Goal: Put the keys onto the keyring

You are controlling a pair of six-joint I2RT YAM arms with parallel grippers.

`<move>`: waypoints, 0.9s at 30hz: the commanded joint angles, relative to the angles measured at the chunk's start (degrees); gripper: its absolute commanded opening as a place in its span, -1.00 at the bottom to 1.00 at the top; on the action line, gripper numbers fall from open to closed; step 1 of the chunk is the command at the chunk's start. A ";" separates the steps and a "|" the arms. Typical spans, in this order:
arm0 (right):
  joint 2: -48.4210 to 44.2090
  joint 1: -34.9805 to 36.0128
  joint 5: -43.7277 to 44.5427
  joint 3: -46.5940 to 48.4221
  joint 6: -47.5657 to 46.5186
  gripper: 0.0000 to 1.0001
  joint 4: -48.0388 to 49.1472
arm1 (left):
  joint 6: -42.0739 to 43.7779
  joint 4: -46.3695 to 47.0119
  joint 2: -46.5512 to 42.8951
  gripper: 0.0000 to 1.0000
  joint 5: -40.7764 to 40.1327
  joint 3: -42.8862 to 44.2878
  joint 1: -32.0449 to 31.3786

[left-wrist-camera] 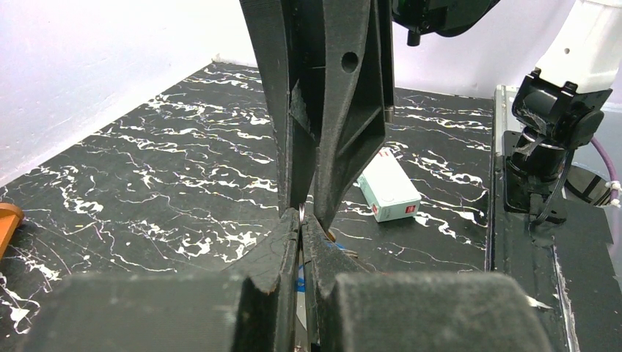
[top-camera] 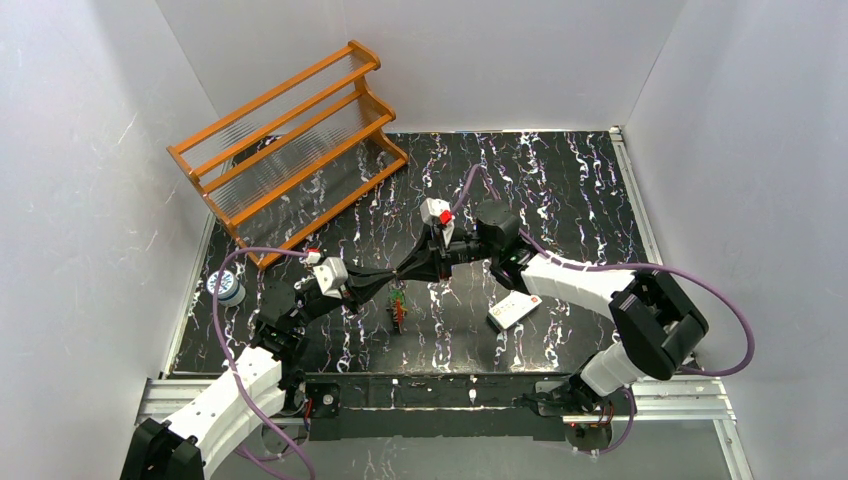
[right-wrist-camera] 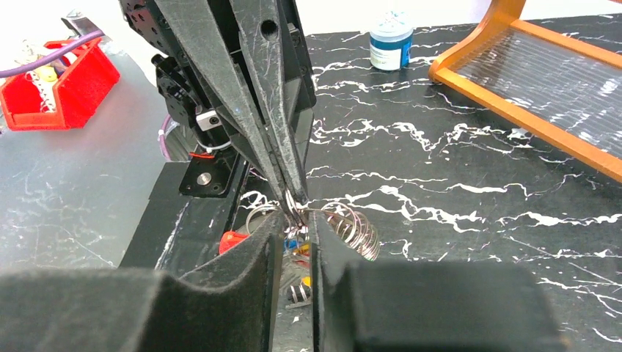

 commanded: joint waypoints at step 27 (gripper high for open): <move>-0.91 3.09 16.73 19.58 -20.42 -0.97 -47.60 | 22.68 -41.11 -1.70 -0.07 -3.26 17.55 0.00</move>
